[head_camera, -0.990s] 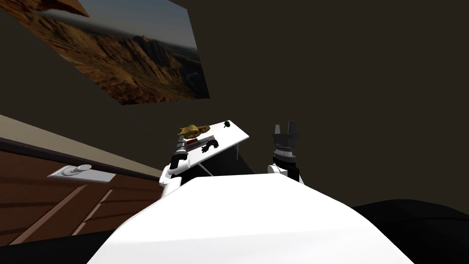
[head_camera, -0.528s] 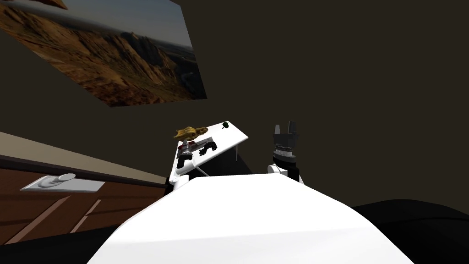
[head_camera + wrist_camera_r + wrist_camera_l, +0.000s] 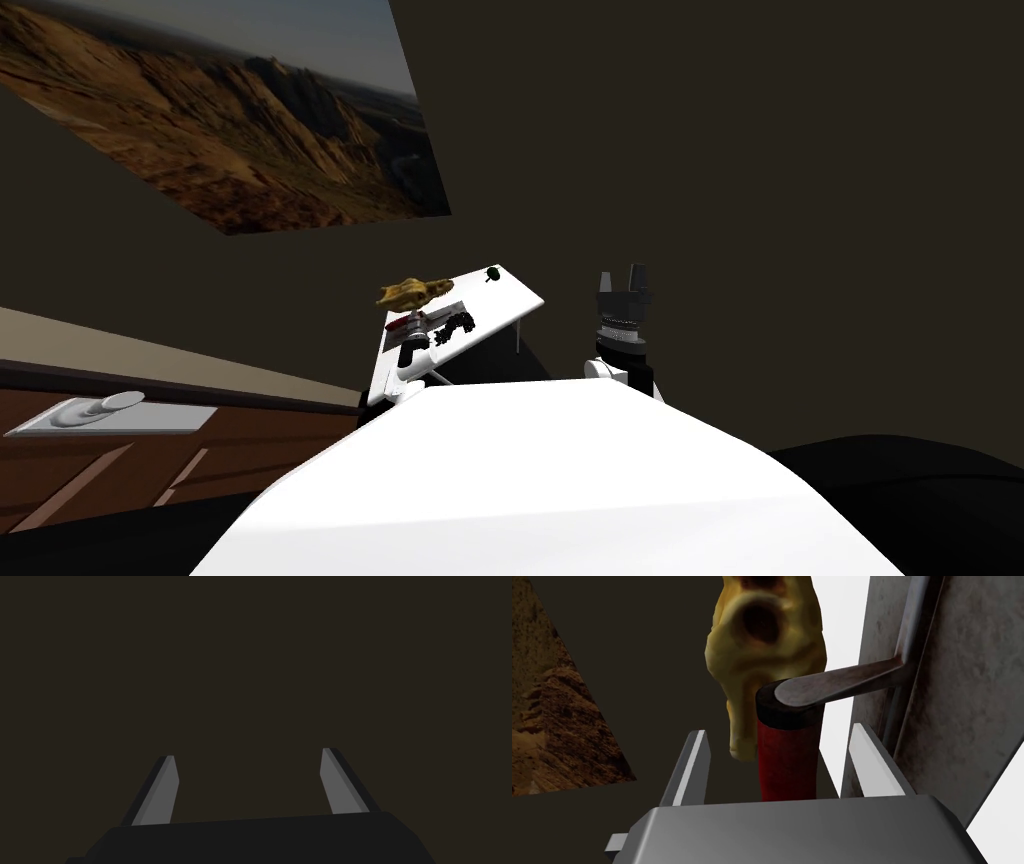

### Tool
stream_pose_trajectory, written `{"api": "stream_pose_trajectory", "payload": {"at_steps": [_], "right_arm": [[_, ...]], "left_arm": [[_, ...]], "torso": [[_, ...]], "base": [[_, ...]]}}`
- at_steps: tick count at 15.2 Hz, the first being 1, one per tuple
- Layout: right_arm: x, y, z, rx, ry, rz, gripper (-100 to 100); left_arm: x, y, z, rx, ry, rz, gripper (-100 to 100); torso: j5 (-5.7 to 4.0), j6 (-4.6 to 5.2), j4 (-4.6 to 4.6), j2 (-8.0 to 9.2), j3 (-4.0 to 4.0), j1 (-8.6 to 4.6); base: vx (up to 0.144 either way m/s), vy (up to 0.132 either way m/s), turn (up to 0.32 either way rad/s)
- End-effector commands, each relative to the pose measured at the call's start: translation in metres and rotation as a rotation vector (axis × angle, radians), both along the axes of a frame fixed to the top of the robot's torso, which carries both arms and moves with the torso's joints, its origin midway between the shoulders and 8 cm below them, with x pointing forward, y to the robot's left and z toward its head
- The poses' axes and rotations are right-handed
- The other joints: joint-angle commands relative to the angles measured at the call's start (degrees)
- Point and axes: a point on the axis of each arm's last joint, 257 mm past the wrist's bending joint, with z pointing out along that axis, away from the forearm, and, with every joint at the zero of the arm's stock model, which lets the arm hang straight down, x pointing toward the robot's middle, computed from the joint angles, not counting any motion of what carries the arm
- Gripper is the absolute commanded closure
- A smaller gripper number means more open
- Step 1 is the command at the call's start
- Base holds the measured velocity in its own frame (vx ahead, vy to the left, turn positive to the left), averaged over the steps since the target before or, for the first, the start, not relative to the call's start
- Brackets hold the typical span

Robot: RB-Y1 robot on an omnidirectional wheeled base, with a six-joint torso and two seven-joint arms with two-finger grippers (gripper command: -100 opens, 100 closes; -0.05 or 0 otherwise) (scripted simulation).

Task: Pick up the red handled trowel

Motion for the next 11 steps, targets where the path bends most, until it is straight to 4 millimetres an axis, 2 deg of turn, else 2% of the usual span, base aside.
{"api": "stream_pose_trajectory", "payload": {"at_steps": [1, 5, 6, 7, 11], "right_arm": [[0.0, 0.0, 0.0, 0.0, 0.0, 0.0, 0], [0.0, 0.0, 0.0, 0.0, 0.0, 0.0, 0], [0.0, 0.0, 0.0, 0.0, 0.0, 0.0, 0], [0.0, 0.0, 0.0, 0.0, 0.0, 0.0, 0], [0.0, 0.0, 0.0, 0.0, 0.0, 0.0, 0]], "left_arm": [[0.0, 0.0, 0.0, 0.0, 0.0, 0.0, 100], [-0.001, 0.0, -0.003, -0.004, 0.006, 0.001, 100], [-0.009, 0.019, -0.004, 0.034, 0.042, 0.01, -100], [-0.009, 0.019, -0.004, 0.034, 0.042, 0.01, -100], [-0.022, 0.057, 0.009, 0.115, 0.093, 0.04, -100]], "torso": [[0.0, 0.0, 0.0, 0.0, 0.0, 0.0], [-0.12, 0.02, 0.11, 0.09, 0.1, -0.11], [-0.12, 0.02, 0.12, 0.1, 0.11, -0.11], [-0.13, -0.01, 0.12, 0.18, 0.14, -0.16], [-0.17, -0.01, 0.18, 0.43, 0.29, -0.34]], "base": [[0.0, 0.0, 0.0], [0.0, 0.0, 0.0], [-0.026, -0.026, 0.038], [-0.058, -0.055, 0.064], [-0.075, -0.06, 0.094]]}}
